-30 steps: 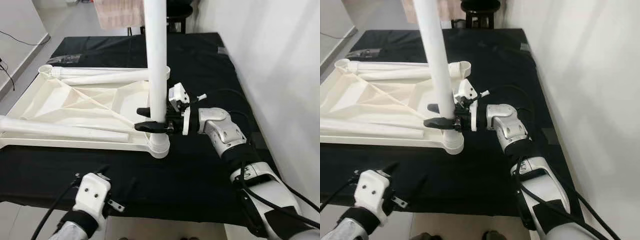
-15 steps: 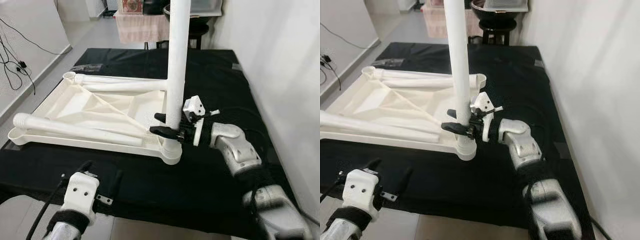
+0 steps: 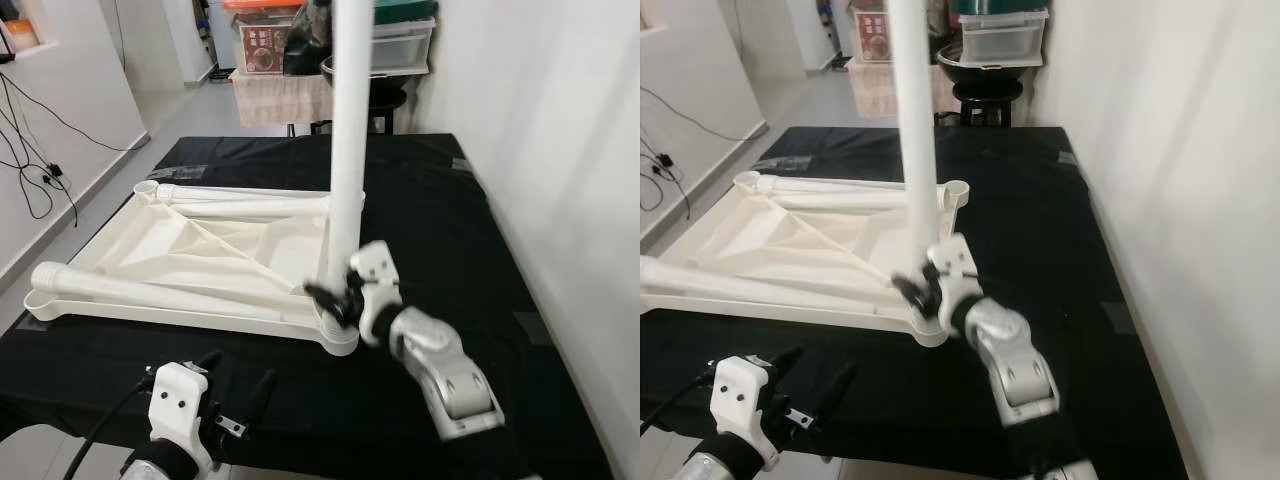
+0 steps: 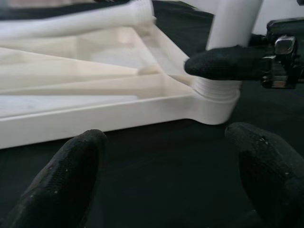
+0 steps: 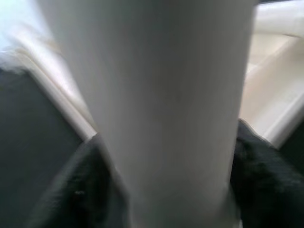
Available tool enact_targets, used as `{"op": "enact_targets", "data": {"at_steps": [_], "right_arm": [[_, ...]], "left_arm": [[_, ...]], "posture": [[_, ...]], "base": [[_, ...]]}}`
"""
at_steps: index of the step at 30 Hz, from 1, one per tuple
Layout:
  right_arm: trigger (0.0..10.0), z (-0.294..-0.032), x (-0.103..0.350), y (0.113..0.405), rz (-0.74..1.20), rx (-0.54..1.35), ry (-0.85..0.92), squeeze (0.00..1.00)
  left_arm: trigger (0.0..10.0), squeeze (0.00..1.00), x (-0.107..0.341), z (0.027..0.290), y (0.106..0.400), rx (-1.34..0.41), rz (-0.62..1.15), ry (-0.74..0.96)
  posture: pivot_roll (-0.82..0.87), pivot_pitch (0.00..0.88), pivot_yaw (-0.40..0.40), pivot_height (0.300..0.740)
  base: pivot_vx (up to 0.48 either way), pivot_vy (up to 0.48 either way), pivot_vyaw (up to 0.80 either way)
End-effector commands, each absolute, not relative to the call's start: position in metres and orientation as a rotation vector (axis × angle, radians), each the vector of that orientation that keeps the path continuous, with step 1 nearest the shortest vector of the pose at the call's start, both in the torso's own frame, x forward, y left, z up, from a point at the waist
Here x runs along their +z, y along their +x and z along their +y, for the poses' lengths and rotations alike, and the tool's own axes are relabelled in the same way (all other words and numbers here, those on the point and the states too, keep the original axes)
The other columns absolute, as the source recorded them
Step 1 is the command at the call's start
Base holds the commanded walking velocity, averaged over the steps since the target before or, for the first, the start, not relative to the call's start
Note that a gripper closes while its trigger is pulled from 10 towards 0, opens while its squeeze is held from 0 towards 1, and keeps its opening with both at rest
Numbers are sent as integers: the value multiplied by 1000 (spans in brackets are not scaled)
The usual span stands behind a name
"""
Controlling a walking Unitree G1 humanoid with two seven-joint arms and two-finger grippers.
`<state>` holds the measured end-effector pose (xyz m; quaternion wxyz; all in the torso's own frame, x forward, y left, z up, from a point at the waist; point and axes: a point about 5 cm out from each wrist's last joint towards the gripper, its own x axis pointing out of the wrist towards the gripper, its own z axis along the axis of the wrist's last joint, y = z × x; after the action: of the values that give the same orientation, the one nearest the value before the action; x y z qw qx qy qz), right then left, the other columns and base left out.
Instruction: Building children table
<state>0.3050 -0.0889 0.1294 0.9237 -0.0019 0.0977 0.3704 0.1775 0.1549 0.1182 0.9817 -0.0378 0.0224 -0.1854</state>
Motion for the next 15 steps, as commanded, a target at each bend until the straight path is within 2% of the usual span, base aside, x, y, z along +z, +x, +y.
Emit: {"op": "enact_targets", "data": {"at_steps": [1,2,3,4,9,15], "right_arm": [[10000,-84,156,308,76,948,33,1000],[10000,-87,163,312,43,1045,28,376],[10000,-91,168,315,28,1097,19,376],[10000,-94,171,319,10,1152,-2,0],[10000,-100,174,331,5,1246,1,0],[10000,-100,172,345,22,1265,17,0]], "left_arm": [[10000,0,115,153,180,-409,61,-104],[10000,0,114,152,182,-428,62,-112],[10000,0,114,152,183,-440,63,-115],[10000,0,114,151,184,-450,65,-126],[10000,0,112,149,188,-469,61,-160],[10000,0,111,149,192,-451,57,-168]], "posture": [[24,60,39,740],[26,56,38,740],[26,56,38,740],[28,44,38,740],[39,24,30,740],[55,8,22,740]], "base": [[0,0,0],[0,0,0],[0,0,0],[0,0,0],[0,0,0],[0,0,0]]}}
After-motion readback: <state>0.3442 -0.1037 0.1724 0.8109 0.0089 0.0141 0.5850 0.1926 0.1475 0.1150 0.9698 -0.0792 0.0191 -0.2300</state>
